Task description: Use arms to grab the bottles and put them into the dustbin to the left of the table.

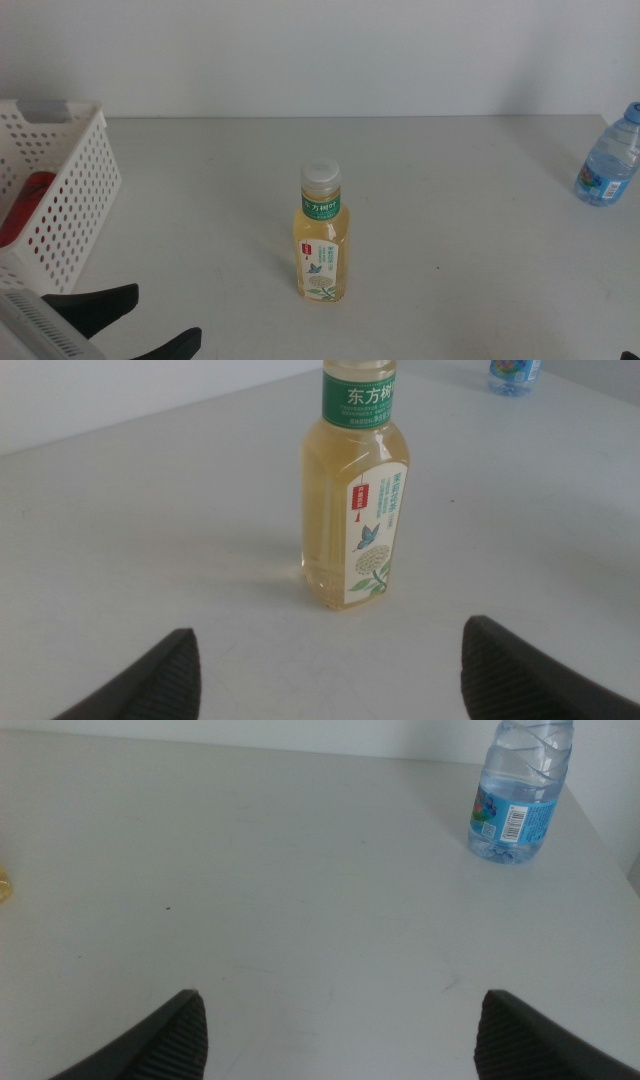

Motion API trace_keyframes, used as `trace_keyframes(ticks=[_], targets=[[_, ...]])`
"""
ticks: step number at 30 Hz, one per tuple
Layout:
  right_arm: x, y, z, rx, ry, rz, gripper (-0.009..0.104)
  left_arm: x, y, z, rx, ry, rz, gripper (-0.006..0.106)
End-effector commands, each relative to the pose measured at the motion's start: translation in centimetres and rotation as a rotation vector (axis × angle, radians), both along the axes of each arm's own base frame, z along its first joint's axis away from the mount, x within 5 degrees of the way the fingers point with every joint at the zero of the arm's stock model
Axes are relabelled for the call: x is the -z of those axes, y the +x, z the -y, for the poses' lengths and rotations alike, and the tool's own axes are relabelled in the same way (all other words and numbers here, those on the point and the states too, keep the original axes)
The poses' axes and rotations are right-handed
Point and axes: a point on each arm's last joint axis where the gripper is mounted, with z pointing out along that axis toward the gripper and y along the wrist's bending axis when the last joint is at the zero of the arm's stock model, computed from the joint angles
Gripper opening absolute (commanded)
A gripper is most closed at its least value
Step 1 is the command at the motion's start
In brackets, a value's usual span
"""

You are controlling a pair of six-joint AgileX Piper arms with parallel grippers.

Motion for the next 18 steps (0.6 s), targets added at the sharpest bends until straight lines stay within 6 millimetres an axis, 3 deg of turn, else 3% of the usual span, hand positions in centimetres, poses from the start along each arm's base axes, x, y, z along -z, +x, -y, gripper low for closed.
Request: trace_keyframes(ticks=[1,11,18], targets=[[-1.0,0.0,0.1,0.008,-0.012,0.097,0.075,-1.1,0.3,0.1,-0.002,-0.069,0.122,0.092],[-1.0,0.0,0.1,0.008,-0.012,0.097,0.075,-0.2,0.2,0.0,-0.004,-0.065,0.114,0.093],[-1.0,0.0,0.1,0.008,-0.012,0.097,0.075,0.4,1.6,1.0,-0.015,-0.056,0.1,0.093]])
